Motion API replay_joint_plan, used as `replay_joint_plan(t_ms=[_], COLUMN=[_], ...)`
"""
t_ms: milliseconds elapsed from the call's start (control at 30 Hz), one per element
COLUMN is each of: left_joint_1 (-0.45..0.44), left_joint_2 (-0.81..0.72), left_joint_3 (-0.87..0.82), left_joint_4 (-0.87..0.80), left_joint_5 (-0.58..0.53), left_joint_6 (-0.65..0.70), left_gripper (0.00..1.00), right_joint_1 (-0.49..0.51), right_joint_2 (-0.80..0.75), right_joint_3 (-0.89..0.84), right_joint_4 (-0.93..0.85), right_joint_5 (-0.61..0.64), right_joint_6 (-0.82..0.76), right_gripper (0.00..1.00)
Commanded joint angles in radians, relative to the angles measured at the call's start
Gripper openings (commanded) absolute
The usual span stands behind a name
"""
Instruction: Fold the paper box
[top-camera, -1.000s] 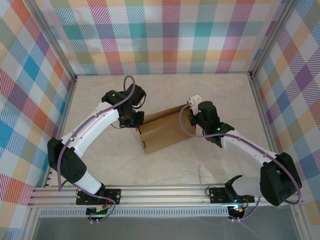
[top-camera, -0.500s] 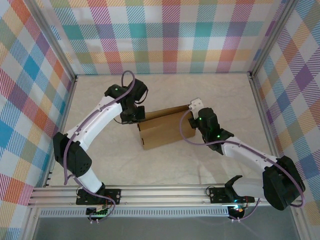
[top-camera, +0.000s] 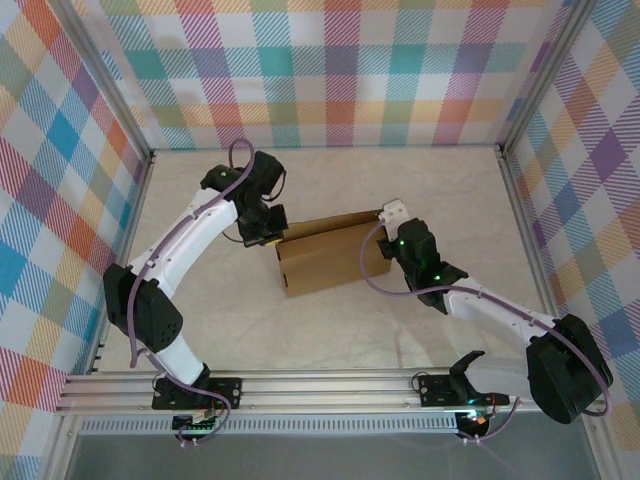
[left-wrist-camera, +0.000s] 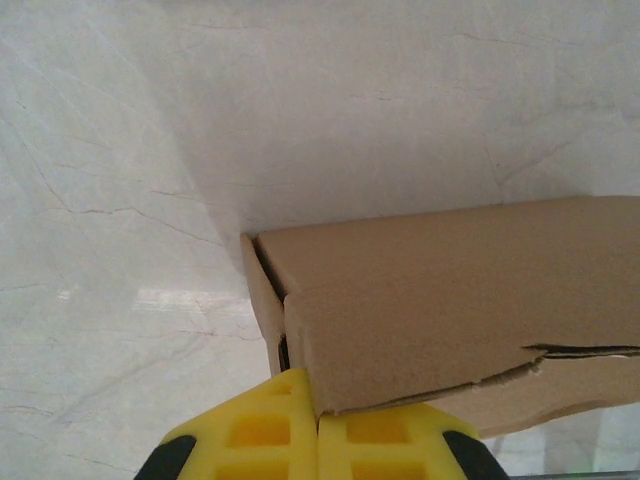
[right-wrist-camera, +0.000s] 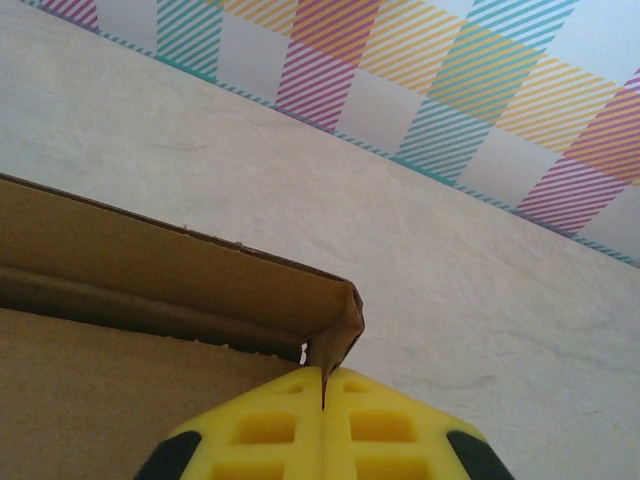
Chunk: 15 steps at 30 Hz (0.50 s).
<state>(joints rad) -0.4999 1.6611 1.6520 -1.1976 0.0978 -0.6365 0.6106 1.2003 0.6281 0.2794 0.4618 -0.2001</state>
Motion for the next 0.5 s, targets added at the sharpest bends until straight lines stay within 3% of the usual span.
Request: replay_joint_plan(t_ms=[0, 267, 467], left_joint_1=[-0.017, -0.035, -0.063], left_joint_2=[0.013, -0.018, -0.084], left_joint_3=[0.026, -0.087, -0.232], left_joint_4=[0.145, 0.222, 0.379], left_joint_5=[0.151, 0.133, 0.095], left_joint_6=[-0.013, 0.054, 0.057], left_gripper=[0.00, 0.00, 0.00], right_joint_1=[0.047, 0.048, 0.053], right_joint_2=[0.022, 0.007, 0.013], right_joint_3=[-0.048, -0.063, -0.075], right_joint_4=[-0.102, -0.090, -0.070], right_joint_5=[-0.121, -0.120, -0.109], right_joint_6=[-0.025, -0.004, 0.011], right_gripper=[0.00, 0.00, 0.00])
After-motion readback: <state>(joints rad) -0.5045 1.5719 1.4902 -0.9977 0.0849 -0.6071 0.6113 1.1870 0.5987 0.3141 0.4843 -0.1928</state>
